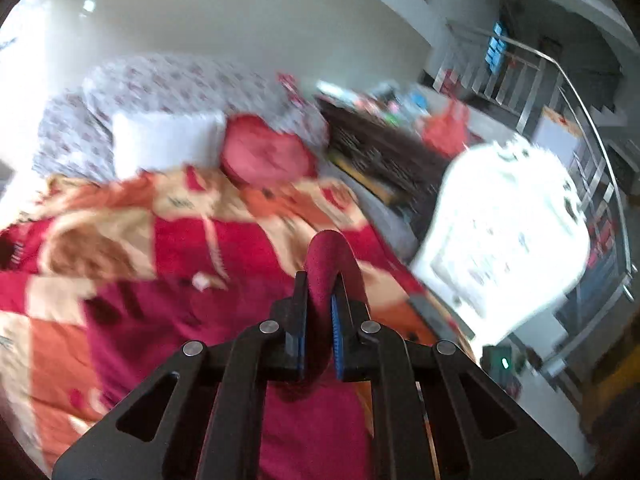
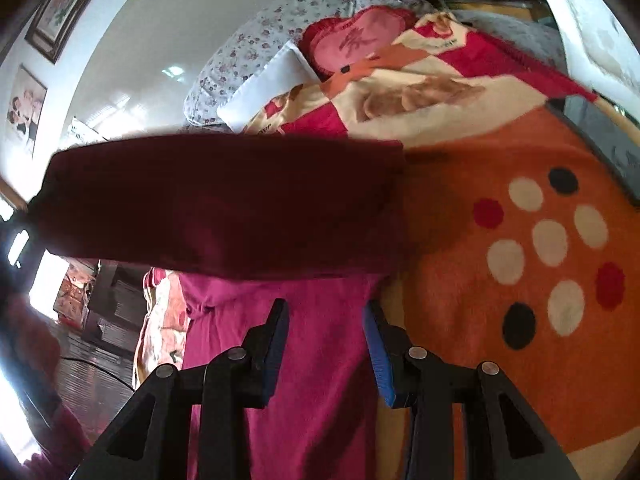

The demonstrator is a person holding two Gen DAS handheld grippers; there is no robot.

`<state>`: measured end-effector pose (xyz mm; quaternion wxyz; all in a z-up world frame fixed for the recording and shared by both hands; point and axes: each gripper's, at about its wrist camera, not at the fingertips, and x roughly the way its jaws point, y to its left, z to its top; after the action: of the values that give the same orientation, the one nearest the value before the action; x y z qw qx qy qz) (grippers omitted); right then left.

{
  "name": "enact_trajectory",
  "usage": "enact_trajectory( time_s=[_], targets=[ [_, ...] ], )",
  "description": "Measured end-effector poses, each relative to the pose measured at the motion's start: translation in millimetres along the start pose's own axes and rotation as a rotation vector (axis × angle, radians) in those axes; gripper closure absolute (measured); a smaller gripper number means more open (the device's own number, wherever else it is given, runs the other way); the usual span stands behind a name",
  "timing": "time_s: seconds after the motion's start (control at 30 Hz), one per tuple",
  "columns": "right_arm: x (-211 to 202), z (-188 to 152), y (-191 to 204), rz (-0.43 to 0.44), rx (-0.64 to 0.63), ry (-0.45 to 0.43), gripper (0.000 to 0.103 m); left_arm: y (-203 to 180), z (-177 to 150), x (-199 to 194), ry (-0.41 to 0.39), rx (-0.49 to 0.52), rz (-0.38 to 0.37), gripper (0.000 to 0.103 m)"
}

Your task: Fold small clothes

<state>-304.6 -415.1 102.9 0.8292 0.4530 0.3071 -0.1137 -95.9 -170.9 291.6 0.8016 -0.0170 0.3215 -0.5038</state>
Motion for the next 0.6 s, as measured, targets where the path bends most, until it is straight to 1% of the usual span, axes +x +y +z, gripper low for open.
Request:
enact_trajectory(
  time_s=[0.07, 0.1, 0.13, 0.17, 0.2, 0.23, 0.3, 0.37, 0.43, 0.5, 0.6],
  targets=[
    [5.6, 7.4, 6.2, -0.005, -0.018, -0.003, 0.064, 30.0, 8.2, -4.1, -0.017, -0.041, 0.079, 0.095],
    [10.1, 12.4, 9.7, -0.015, -0.029, -0.007, 0.062, 43.5, 5.9, -3.4, -0.011, -0.062, 0.108, 0.095],
    [13.5, 15.6, 12.1, -0.021, -0.035, -0.011, 0.062, 67.5, -0.9, -0.3, 0.007, -0.104, 0.146, 0.095],
    [17.8, 19.8, 14.6, -0.025, -0.041, -0.014, 0.062, 86.5, -10.0, 4.6, 0.027, -0.133, 0.178, 0.095],
    [22.8, 23.2, 16.4, -0.032, -0.045, -0.016, 0.062, 97.3, -18.3, 9.1, 0.042, -0.152, 0.199, 0.095],
    [30.4, 28.7, 18.4, -0.045, -0.048, -0.015, 0.062, 121.2, -36.5, 20.1, 0.083, -0.198, 0.231, 0.095],
    [44.7, 38.4, 25.0, -0.066, -0.061, -0.007, 0.062, 145.2, -63.4, 37.1, 0.14, -0.26, 0.253, 0.095],
    [62.0, 48.5, 34.5, -0.081, -0.094, 0.007, 0.062, 172.2, -92.5, 52.7, 0.19, -0.309, 0.292, 0.095],
    [77.3, 54.7, 44.5, -0.099, -0.139, 0.02, 0.062, 183.2, -108.5, 54.6, 0.193, -0.333, 0.304, 0.095],
    [93.1, 58.9, 53.1, -0.12, -0.189, 0.033, 0.062, 190.7, -117.2, 56.2, 0.192, -0.344, 0.31, 0.095],
    [119.2, 65.8, 60.2, -0.163, -0.246, 0.049, 0.062, 195.1, -120.7, 64.3, 0.197, -0.3, 0.361, 0.094]
  ],
)
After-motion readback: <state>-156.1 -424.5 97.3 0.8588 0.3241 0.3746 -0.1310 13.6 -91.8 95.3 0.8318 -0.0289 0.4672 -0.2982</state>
